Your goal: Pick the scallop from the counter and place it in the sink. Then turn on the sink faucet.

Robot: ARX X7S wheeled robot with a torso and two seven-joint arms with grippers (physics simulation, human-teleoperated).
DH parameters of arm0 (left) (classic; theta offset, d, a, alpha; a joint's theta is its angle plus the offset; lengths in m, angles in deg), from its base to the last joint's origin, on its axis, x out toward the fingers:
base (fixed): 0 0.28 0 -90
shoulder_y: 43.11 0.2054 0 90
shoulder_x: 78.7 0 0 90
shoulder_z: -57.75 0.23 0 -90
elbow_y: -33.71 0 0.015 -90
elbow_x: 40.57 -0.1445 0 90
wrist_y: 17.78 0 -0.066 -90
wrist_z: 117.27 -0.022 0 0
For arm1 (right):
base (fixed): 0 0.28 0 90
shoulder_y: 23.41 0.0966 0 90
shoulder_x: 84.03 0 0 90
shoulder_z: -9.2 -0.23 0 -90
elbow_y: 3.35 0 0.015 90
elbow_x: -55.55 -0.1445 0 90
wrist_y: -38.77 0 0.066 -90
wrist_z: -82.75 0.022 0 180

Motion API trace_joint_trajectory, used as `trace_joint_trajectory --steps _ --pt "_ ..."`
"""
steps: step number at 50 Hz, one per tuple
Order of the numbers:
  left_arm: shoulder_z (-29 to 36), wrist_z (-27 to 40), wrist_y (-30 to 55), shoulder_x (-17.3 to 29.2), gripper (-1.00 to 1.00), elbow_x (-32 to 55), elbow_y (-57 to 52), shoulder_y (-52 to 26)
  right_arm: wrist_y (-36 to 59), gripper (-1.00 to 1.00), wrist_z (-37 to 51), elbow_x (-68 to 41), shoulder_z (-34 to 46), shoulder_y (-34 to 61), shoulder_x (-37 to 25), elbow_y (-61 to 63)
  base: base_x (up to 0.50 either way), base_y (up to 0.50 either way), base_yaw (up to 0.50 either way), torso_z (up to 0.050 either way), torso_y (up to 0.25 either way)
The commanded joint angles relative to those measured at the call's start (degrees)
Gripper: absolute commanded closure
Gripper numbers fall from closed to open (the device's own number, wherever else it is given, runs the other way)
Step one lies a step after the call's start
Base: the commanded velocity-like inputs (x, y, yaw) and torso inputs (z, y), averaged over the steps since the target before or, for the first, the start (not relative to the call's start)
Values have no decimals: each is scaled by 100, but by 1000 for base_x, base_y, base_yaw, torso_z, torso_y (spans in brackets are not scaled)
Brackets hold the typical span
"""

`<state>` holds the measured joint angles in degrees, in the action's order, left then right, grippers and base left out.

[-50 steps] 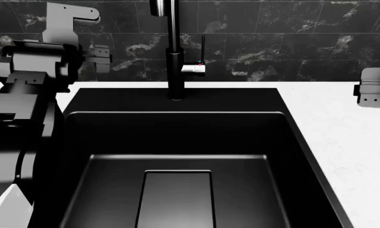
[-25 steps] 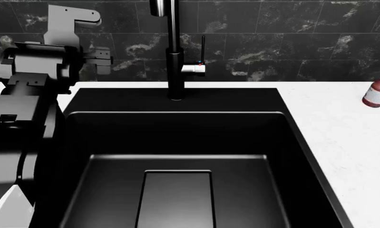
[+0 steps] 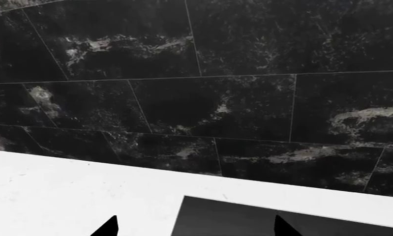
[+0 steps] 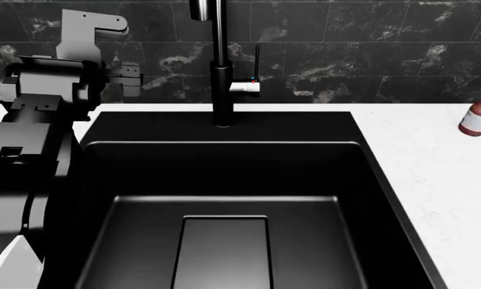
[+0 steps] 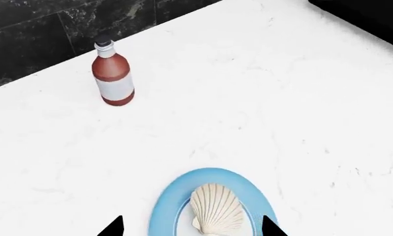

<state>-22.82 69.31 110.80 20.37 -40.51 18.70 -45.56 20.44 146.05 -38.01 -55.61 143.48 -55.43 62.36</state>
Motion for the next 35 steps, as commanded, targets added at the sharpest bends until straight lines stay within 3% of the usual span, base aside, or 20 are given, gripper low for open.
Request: trace_joint_trajectory --steps 1,12,35 --pt "-6 -6 -2 -11 -100 3 0 27 -224 -100 -496 595 274 127 243 -599 0 0 0 0 0" --pt "-18 -17 -10 24 -100 2 0 64 -604 -100 -1123 1298 661 299 612 -1488 0 0 0 0 0" --pt "-16 -6 0 14 -100 -1 0 94 -934 -100 -1311 1511 708 81 544 -2045 0 0 0 0 0"
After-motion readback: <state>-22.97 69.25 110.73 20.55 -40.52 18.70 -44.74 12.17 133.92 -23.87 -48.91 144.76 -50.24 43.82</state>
